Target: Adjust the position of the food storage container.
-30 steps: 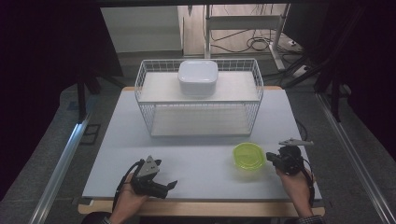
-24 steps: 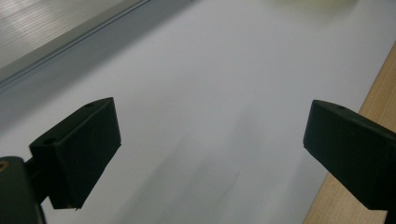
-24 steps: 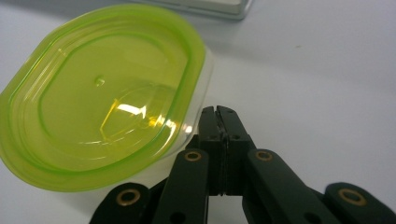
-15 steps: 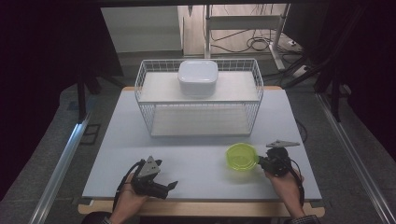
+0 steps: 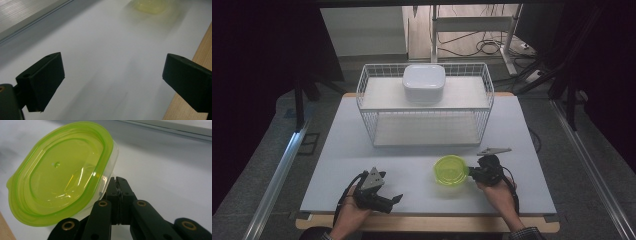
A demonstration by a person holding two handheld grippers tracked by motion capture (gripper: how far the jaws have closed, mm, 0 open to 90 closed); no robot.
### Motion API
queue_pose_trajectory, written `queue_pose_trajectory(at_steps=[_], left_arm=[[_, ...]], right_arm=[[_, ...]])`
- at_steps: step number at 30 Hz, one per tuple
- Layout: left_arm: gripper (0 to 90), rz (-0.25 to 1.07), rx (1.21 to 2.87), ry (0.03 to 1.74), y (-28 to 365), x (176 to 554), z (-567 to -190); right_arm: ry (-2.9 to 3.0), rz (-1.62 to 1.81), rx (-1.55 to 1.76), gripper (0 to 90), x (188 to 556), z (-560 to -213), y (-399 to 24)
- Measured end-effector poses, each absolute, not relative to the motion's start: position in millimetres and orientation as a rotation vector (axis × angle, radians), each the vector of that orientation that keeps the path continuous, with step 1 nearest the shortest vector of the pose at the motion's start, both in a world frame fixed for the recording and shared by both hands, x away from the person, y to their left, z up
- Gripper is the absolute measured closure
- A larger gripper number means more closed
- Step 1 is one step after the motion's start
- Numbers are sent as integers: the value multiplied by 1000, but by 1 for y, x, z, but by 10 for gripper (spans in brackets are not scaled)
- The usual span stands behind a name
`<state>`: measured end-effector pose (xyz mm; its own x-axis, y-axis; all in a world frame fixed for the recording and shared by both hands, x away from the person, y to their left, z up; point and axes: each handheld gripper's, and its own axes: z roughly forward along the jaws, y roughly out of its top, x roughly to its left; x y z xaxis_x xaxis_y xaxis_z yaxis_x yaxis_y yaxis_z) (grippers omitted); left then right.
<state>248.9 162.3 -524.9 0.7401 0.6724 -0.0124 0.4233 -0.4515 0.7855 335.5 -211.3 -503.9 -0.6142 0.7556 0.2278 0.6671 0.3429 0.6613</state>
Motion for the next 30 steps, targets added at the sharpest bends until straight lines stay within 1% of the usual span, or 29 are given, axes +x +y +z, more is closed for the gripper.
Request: queue_pose_trajectory(at_steps=[13,20,23,30], left_arm=[[36,374,2116,827,162,249,-526],[36,375,2114,826,164,249,-525],[36,376,2111,829,164,249,-525],[36,375,2117,826,163,249,-525]], right_arm=[[2586,1128,1165,883,341,-511,-158],[2544,1069,1127,880,337,-505,-166],[2580,1083,1144,880,325,-507,-173],[2654,1085,1111,873,306,-511,-165]])
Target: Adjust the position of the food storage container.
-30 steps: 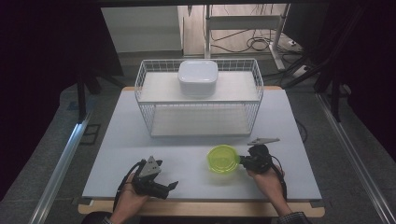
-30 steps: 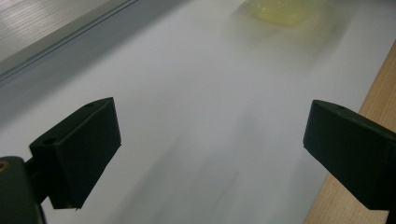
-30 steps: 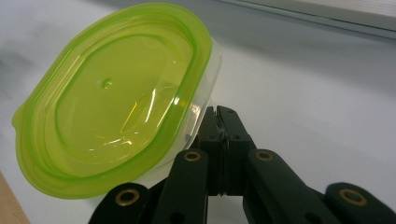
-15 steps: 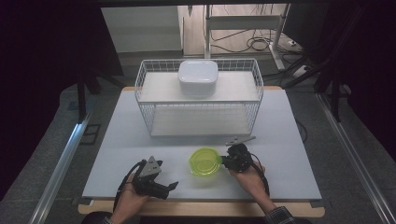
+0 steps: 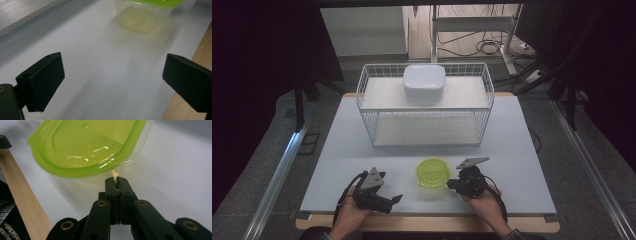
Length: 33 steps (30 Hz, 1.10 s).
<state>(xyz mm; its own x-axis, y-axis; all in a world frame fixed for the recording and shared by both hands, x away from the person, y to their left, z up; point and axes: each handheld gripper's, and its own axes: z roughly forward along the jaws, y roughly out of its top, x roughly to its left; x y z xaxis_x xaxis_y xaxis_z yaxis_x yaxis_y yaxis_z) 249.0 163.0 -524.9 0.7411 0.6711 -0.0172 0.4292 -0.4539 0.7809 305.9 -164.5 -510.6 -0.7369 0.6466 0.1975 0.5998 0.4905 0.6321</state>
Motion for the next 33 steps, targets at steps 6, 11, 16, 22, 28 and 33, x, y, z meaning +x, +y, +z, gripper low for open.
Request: queue_pose_trajectory(at_steps=[6,11,16,22,28,33], left_arm=[[36,368,2115,830,163,250,-526],[36,367,2120,827,162,250,-526],[36,366,2115,833,163,250,-525],[40,357,2115,831,165,249,-523],[41,359,2114,832,165,247,-521],[41,361,2113,838,167,247,-521]], right_arm=[[2653,1079,1122,871,313,-514,-157],[2653,1065,1105,870,321,-516,-149],[2646,1051,1092,840,320,-515,-151],[2585,1077,1018,640,312,-506,-166],[2534,1116,980,398,307,-498,-179],[2518,1147,925,317,302,-493,-183]])
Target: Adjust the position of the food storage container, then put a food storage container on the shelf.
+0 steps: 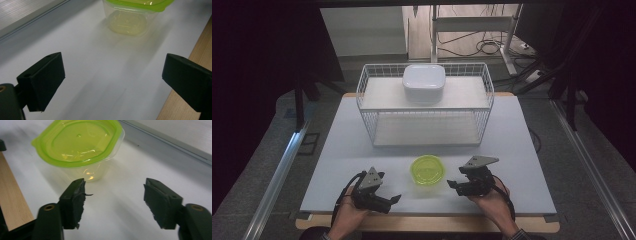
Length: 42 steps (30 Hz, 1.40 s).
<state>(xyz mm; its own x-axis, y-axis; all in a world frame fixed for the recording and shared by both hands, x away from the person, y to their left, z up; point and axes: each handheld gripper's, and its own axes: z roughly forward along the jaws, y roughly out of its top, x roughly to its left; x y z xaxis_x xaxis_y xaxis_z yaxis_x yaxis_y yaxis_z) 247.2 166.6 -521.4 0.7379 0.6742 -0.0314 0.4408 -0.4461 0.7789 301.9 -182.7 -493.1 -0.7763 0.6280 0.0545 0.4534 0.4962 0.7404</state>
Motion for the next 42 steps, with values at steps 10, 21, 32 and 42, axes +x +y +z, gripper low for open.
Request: queue_pose_trajectory(at_steps=[10,21,32,42], left_arm=[[41,357,2097,860,172,244,-523],[40,357,2101,855,171,244,-525],[40,352,2107,857,170,245,-526],[40,351,2114,854,170,246,-526]], right_arm=[[2524,1177,895,175,298,-495,-182],[2493,1228,957,81,303,-495,-182],[2501,1217,1041,91,311,-487,-178],[2502,1328,1136,295,326,-479,-171]])
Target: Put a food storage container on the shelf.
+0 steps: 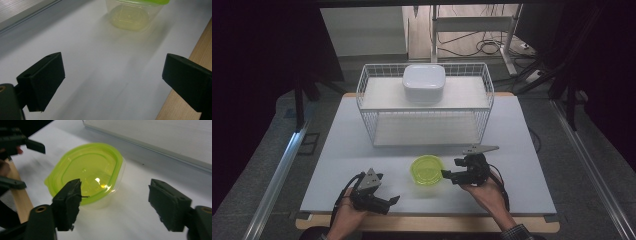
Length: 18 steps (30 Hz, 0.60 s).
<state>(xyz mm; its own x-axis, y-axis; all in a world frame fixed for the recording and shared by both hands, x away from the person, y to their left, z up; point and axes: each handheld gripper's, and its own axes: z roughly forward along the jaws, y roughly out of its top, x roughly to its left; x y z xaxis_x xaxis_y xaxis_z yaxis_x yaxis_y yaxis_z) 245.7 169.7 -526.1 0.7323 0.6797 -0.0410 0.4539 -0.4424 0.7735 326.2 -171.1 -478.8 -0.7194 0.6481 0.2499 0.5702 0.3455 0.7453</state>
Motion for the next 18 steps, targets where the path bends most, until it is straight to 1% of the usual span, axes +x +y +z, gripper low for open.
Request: queue_pose_trajectory(at_steps=[4,6,7,10,11,15,16,18], left_arm=[[40,354,2117,854,169,246,-526],[40,353,2118,853,169,246,-526],[40,354,2119,853,169,246,-526],[41,353,2119,853,169,246,-527],[41,354,2119,852,169,246,-527],[41,359,2122,848,170,246,-526],[41,359,2122,848,170,246,-526],[41,360,2124,848,170,246,-526]], right_arm=[[2520,1385,1250,360,341,-483,-172],[2525,1394,1269,372,344,-484,-171],[2538,1401,1300,407,348,-486,-169],[2549,1411,1347,466,354,-488,-165],[2549,1411,1347,466,354,-488,-165],[2562,1432,1429,548,362,-493,-162],[2571,1451,1455,595,365,-496,-162],[2573,1453,1471,610,366,-496,-162]])
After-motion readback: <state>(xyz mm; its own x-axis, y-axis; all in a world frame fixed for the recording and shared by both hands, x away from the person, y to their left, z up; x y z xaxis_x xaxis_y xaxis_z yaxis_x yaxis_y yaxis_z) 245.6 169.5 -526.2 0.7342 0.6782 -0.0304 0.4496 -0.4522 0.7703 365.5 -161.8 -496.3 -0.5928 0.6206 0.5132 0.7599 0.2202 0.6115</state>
